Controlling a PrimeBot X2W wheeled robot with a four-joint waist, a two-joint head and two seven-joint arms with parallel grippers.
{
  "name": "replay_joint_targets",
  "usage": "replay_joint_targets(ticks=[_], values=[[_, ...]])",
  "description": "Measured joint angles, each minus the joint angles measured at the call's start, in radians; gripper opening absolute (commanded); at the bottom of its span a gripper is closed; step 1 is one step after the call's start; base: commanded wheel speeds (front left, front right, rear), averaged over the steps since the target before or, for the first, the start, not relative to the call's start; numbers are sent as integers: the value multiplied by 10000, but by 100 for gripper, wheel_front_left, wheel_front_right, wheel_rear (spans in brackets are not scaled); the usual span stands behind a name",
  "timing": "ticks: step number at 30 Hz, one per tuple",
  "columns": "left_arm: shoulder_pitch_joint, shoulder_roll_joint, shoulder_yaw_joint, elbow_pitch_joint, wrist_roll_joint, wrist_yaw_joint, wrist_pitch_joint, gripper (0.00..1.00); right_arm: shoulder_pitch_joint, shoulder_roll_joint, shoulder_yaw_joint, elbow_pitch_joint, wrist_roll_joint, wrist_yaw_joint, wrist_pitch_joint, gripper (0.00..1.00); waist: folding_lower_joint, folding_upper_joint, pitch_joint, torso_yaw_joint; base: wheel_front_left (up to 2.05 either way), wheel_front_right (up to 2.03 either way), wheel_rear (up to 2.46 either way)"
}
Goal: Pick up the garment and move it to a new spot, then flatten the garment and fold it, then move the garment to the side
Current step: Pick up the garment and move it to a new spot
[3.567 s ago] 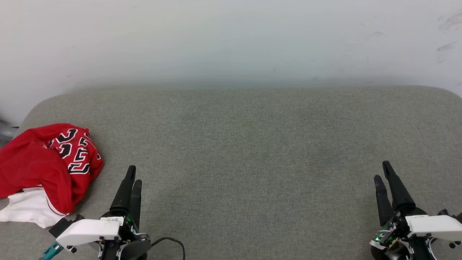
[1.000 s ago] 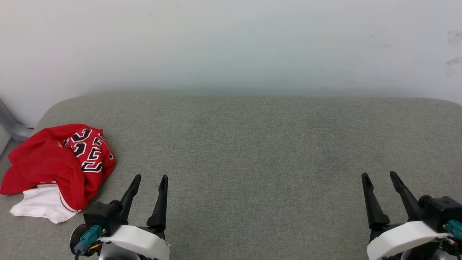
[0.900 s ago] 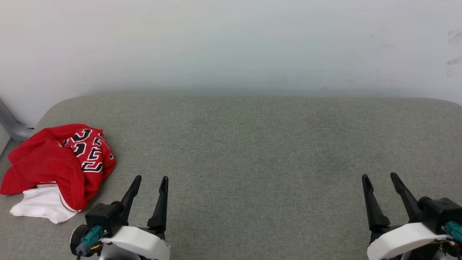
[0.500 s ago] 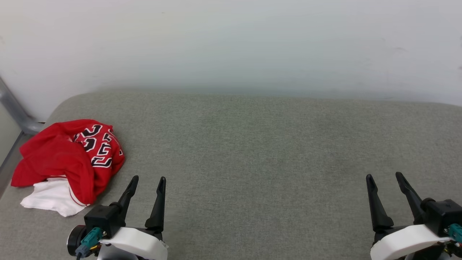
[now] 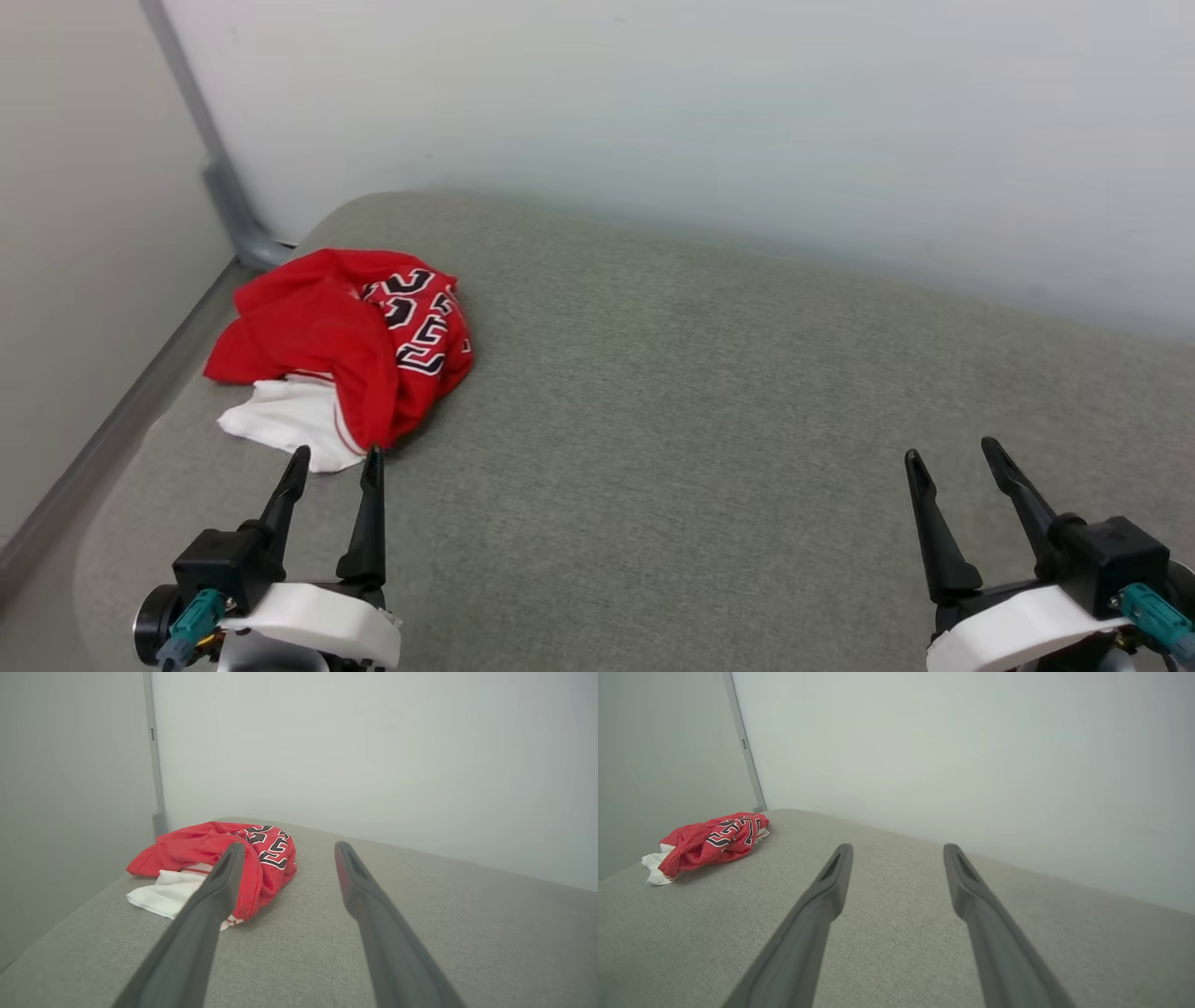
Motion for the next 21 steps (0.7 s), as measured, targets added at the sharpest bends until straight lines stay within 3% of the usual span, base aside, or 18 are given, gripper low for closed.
replay_joint_targets(ticks=[12,21], values=[[10,121,499,173,431,-58,-130,100,53,4,52,-92,-311,0,-190,100,0,0,-7,1817,0,0,0],[-469,376,460,631,201,-121,-130,100,-78,6,50,-228,-370,0,-77,100,0,0,357,2141,0,0,0]])
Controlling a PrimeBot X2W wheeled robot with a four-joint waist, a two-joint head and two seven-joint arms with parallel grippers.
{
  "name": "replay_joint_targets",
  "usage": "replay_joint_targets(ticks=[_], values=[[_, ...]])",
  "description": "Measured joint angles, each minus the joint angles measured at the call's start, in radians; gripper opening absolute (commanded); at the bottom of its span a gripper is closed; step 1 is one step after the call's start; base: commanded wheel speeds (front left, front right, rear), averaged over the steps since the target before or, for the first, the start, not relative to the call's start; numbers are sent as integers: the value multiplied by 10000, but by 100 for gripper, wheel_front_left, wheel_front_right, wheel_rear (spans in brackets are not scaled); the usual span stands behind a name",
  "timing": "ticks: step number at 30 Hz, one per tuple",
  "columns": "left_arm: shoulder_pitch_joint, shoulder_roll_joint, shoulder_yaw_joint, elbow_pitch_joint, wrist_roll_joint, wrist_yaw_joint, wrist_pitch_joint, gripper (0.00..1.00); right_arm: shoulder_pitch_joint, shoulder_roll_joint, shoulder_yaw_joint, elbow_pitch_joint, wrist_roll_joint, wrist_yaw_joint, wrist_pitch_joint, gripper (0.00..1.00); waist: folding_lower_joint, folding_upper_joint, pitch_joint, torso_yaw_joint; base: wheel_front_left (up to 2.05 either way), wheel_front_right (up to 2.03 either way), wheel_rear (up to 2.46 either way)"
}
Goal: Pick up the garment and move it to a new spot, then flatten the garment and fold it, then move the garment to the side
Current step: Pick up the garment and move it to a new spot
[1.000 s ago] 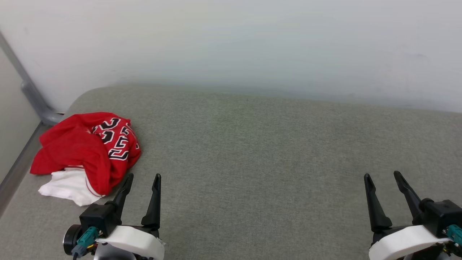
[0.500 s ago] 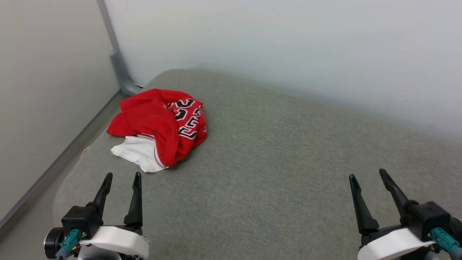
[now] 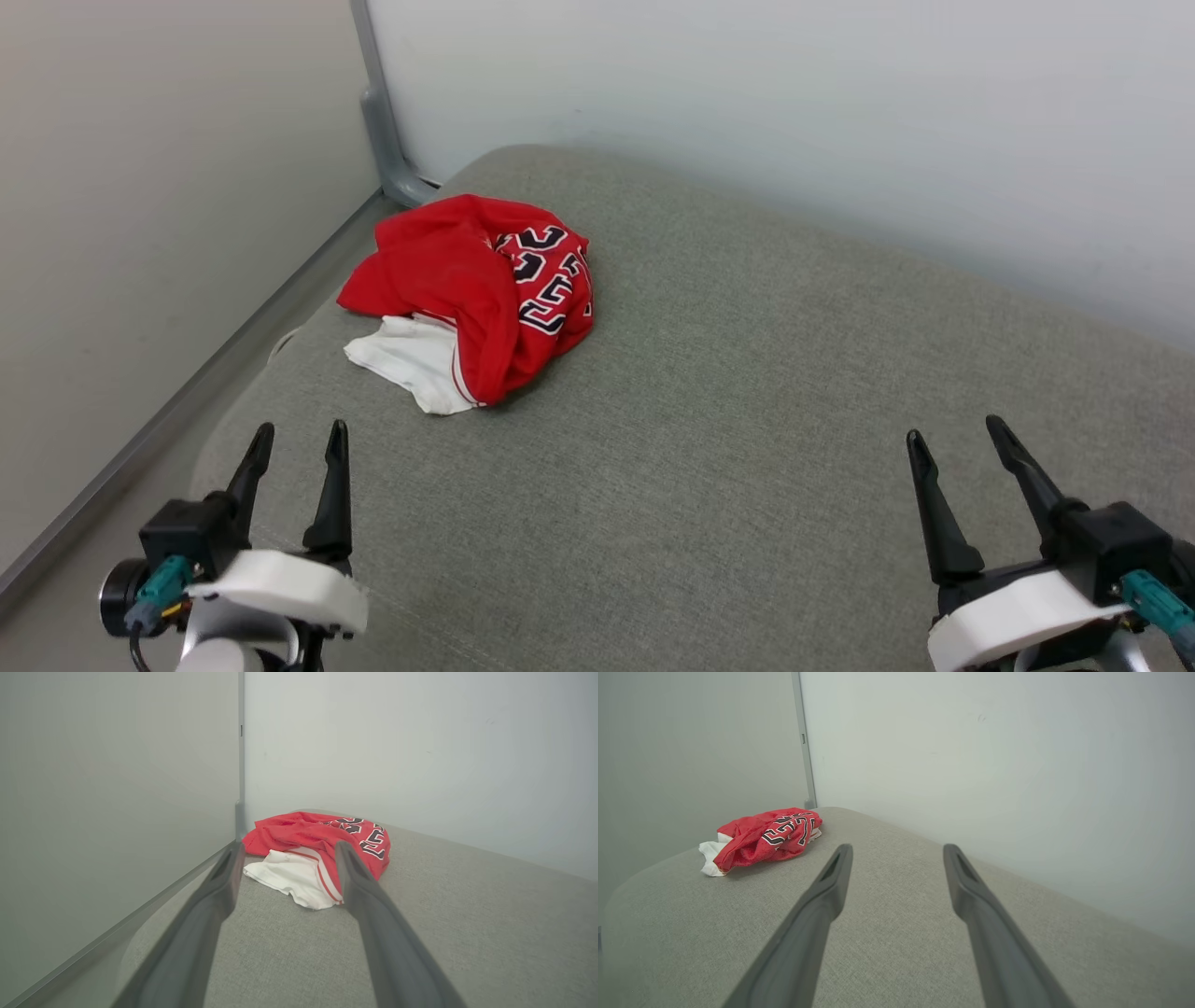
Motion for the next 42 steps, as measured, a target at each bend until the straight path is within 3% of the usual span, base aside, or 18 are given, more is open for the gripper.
replay_joint_targets(ticks=[7,11,15,24,29,34,35,36,38,42], values=[[-1906,439,-92,717,-1070,-54,702,100,-543,2,-81,-410,-548,0,430,100,1,0,959,-411,0,0,0],[-3224,989,-391,1243,-1969,-56,1453,100,-894,4,-146,-696,-871,0,640,100,1,0,1659,-769,0,0,0],[-4484,1931,-1104,1778,-2999,-79,1979,100,-1300,4,-182,-926,-1256,0,826,100,2,0,2427,-1178,0,0,0],[-6296,3691,-2497,3532,-5611,-79,4730,100,-2086,4,-311,-1281,-1735,0,901,100,3,0,4207,-2136,0,0,0],[-6862,4215,-3030,4510,-6454,-79,6527,100,-2201,2,-347,-1266,-1680,0,840,100,3,0,4915,-2637,0,0,0],[-7298,4544,-3467,5221,-6767,-79,7643,100,-2349,2,-332,-1221,-1618,0,790,100,1,0,5249,-3034,0,0,0],[-7374,4564,-3522,5325,-6844,-79,7747,79,-2352,2,-339,-1221,-1601,0,790,100,1,0,5280,-3088,0,0,0],[-7420,4562,-3563,5427,-6890,-79,7772,79,-2352,2,-353,-1216,-1592,0,790,100,1,0,5300,-3130,0,0,0],[-7498,4544,-3666,5574,-6943,-79,7775,0,-2353,2,-384,-1191,-1553,0,790,100,1,0,5262,-3177,0,0,0],[-7485,4408,-3904,5831,-6867,-73,6978,0,-2330,2,-477,-1149,-1522,0,782,100,1,0,5007,-3175,0,0,0]])
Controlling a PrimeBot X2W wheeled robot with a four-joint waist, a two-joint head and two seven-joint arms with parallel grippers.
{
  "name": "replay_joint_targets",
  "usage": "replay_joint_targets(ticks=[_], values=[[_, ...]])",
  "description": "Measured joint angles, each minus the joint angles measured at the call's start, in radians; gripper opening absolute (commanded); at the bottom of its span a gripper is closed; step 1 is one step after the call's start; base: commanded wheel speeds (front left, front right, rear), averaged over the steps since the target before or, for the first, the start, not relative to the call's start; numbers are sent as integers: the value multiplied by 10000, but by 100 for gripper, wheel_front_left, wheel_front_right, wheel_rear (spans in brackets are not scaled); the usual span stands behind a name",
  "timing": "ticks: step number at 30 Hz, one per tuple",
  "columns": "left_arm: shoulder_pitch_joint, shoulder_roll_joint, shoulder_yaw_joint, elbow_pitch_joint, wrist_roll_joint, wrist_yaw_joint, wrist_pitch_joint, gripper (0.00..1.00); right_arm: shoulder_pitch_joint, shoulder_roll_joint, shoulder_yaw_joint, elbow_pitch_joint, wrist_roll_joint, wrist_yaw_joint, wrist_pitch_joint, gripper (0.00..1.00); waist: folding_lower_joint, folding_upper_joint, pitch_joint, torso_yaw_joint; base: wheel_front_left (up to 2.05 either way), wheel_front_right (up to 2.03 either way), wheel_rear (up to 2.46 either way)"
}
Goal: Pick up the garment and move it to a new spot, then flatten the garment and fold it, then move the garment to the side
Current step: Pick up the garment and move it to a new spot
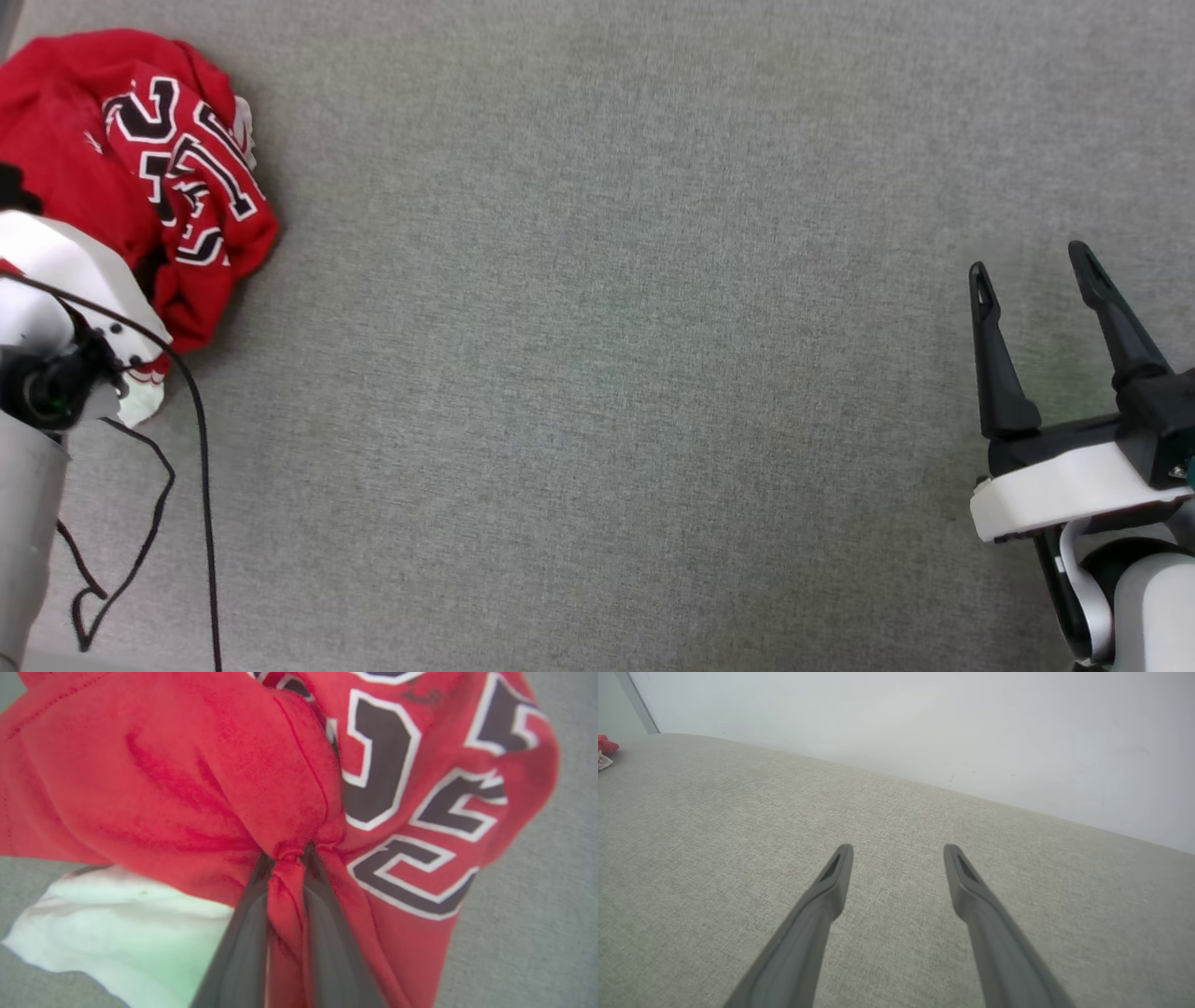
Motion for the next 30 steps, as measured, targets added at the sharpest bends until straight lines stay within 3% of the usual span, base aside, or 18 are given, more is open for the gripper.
replay_joint_targets(ticks=[11,16,24,30], values=[[125,-485,105,464,723,88,-4332,0,520,0,-102,512,602,0,-349,100,-1,-1,-1654,190,0,0,0],[255,-706,29,182,1248,359,-5960,0,864,-2,-249,675,949,0,-491,100,-2,0,-2634,293,0,0,0],[859,-936,2,-1264,1806,920,-6828,0,1383,-2,-328,786,1323,0,-512,100,-3,0,-3996,183,0,0,0],[1566,-1294,-305,-2940,2011,1285,-6842,0,1702,2,-387,834,1691,0,-594,100,-4,0,-4465,-385,0,0,0]])
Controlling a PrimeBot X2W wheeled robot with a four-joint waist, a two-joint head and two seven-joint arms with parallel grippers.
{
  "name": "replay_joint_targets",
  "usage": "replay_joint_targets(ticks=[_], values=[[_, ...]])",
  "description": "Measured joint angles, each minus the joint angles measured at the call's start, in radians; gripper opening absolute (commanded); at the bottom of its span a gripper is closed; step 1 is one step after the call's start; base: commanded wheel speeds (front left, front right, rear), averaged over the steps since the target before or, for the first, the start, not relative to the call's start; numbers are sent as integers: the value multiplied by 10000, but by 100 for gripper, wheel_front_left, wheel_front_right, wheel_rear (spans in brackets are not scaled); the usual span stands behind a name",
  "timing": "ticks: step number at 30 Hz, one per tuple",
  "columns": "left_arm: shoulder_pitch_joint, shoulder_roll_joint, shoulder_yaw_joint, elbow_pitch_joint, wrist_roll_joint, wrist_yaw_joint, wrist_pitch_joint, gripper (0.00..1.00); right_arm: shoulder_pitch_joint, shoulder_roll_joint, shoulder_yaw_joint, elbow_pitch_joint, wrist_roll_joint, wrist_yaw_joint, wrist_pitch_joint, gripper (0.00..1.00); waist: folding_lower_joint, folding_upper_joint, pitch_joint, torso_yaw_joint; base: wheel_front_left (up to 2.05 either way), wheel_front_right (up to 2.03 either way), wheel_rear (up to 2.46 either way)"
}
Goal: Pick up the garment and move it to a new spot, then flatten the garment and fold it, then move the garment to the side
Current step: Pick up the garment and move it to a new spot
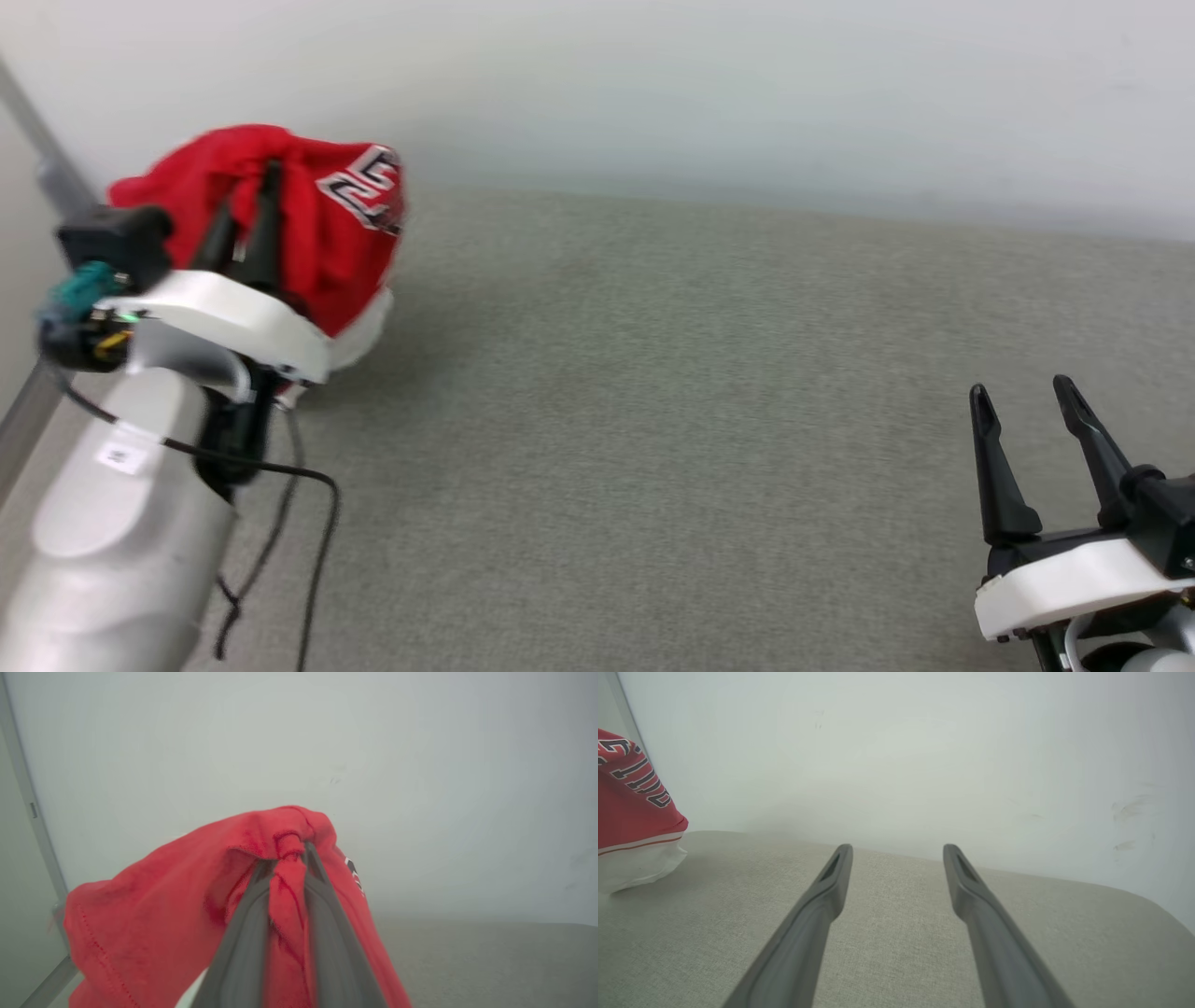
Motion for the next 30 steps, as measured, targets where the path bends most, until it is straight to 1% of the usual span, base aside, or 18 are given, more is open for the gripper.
replay_joint_targets(ticks=[5,10,15,20,24,25,26,27,30], values=[[565,-495,-583,-1329,61,157,407,0,144,-2,-15,33,105,0,-21,100,0,0,-157,-637,0,0,0],[1162,-1200,-1407,-2337,102,180,859,0,154,-2,-56,10,207,0,-31,100,1,0,-84,-1294,0,0,0],[1571,-1941,-2546,-2656,171,-169,1342,0,107,-6,-94,-35,245,0,-105,100,2,0,382,-1747,0,0,0],[2091,-2579,-3996,-2454,393,-650,1988,0,-38,-8,-113,-15,343,0,-201,100,2,0,1018,-2048,0,0,0],[2303,-2759,-4890,-2098,646,-911,2201,0,-195,-4,-102,65,430,0,-318,100,2,0,1506,-2171,0,0,0],[2325,-2794,-5110,-1998,721,-965,2226,19,-261,-6,-104,153,447,0,-332,100,3,0,1604,-2183,0,0,0],[2361,-2828,-5254,-1925,746,-1016,2249,48,-323,-6,-90,222,464,0,-368,100,4,0,1677,-2188,0,0,0],[2377,-2834,-5379,-1864,779,-1043,2230,100,-368,-4,-86,270,468,0,-389,100,4,0,1726,-2185,0,0,0],[2381,-2865,-5582,-1812,888,-1122,1916,100,-385,-4,-130,391,466,0,-433,100,4,0,1686,-2093,0,0,0]])
